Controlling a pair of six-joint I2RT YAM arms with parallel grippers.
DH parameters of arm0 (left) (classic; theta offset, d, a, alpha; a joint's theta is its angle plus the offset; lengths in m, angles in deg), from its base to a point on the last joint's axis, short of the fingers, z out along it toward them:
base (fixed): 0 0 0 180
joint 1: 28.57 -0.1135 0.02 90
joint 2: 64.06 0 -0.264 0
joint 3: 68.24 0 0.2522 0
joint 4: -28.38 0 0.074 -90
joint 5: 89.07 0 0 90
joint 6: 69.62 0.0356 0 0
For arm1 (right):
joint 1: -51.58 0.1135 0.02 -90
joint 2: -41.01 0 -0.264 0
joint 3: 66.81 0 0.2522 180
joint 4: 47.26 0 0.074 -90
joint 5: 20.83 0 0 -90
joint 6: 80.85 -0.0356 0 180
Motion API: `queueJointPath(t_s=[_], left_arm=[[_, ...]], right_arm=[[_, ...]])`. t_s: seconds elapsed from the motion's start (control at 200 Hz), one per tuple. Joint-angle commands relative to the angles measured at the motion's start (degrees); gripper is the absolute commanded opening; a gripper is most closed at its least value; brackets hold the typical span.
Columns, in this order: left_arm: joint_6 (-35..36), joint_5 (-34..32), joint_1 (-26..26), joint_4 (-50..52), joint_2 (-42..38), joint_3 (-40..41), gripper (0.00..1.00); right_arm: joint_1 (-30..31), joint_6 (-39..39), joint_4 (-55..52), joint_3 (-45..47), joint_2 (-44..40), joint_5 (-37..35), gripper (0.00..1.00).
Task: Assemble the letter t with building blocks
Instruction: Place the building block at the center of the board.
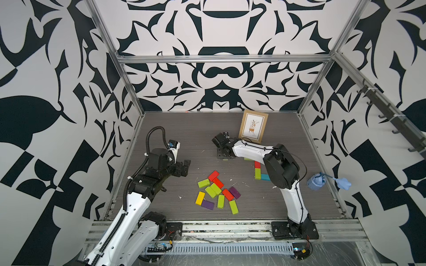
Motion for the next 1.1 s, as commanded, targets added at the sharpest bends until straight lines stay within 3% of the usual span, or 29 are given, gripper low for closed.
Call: queueJointPath(t_s=[0.0,0.435,0.81,1.095], left_arm=[[-0.6,0.7,0.1,-0.3,-0.4,0.1,0.97],[-0.6,1.4,0.1,-0.2,0.5,0.0,0.97],[2.0,3.6,0.1,2.3,2.5,-2.4,0.97],[11.2,11.2,0.1,6.9,7.1,-7.5,0.97]], right_arm=[[-0.2,-1.3,-0.5,-1.7,0.4,0.1,0.37],[-0.2,3.8,-2.2,-2.7,-1.4,2.7,0.69],[-0.2,11.6,-1.6,2.4,-13.4,4.6,0.75],[0.0,14.7,3.2,16.7,-28.4,4.7,0.76]])
